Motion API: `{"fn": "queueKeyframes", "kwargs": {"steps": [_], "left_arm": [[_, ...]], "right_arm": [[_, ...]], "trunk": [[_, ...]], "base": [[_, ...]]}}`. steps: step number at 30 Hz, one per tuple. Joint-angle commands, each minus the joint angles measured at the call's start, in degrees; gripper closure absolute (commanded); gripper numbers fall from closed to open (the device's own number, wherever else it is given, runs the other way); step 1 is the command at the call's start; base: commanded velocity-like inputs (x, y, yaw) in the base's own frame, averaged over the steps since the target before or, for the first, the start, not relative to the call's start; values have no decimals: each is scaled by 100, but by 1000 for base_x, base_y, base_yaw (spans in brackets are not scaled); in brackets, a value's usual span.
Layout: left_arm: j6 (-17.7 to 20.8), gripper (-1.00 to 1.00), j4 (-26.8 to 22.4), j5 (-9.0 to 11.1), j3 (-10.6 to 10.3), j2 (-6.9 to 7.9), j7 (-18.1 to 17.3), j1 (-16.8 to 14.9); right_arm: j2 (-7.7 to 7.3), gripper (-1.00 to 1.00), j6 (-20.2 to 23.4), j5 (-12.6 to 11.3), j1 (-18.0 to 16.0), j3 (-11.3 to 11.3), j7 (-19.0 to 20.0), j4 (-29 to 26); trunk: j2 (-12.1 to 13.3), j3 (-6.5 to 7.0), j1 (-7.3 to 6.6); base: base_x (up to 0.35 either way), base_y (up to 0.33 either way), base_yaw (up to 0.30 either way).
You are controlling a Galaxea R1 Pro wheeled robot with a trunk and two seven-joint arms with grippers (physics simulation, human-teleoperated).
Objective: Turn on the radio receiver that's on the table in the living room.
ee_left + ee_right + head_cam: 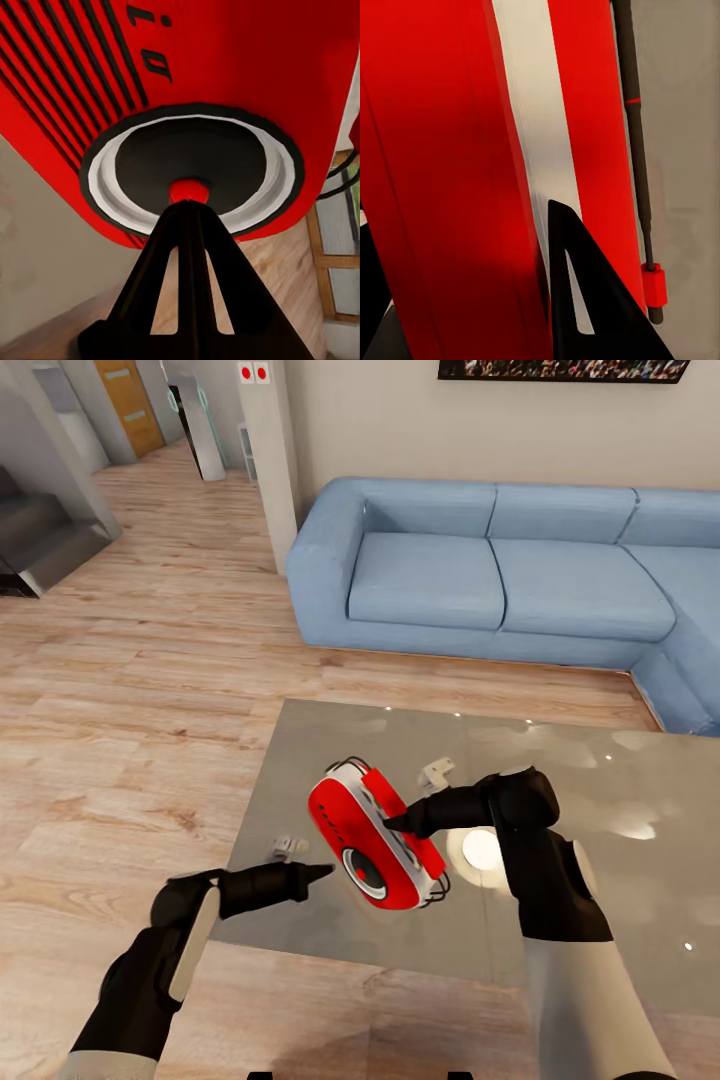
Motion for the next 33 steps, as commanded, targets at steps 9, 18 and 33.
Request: {"fn": "queueKeyframes", "kwargs": {"steps": [9,18,33], "left_arm": [[-36,100,49,-178,0,-52,30,-23],[-201,100,208,-240,-7,-209,70,-24],[-669,100,824,-247,-8,-374,80,-185]], "right_arm": [[4,100,14,-24,0,8,0,-1],[4,100,14,-24,0,17,1,-1],[8,100,14,-32,3,17,1,7]], "trunk": [[0,0,0],[0,0,0],[0,0,0]], "base": [[0,0,0],[0,0,0],[0,0,0]]}}
